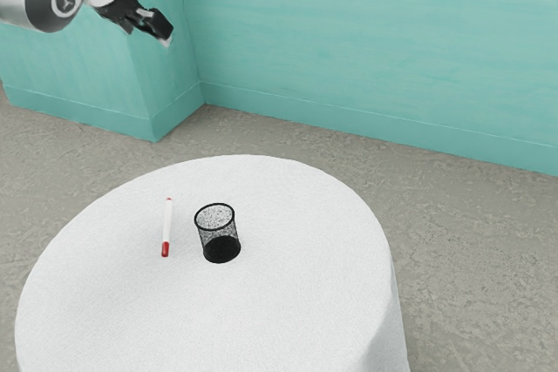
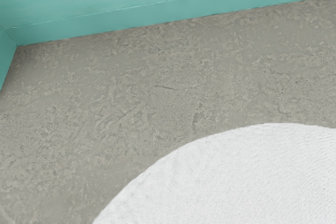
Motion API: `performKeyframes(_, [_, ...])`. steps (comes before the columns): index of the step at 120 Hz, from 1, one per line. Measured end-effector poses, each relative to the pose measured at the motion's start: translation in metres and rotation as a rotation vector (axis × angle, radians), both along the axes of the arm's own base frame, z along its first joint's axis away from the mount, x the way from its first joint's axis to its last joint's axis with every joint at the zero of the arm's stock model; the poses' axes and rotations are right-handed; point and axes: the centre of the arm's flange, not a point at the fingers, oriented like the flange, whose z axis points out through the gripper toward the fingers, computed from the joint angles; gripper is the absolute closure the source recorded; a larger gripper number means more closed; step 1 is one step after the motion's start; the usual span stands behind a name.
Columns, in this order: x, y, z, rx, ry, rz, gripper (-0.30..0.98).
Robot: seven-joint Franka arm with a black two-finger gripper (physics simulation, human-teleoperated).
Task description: Take the marker out of the pen holder and place it to the left of the pen holder.
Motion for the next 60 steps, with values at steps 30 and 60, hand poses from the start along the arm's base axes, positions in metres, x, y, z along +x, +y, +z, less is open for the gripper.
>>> performKeyframes(30, [-0.042, -0.013, 0.021, -0.065, 0.358, 0.036, 0.02])
performKeyframes(60, [-0.06, -0.011, 0.002, -0.042, 0.539, 0.064, 0.0])
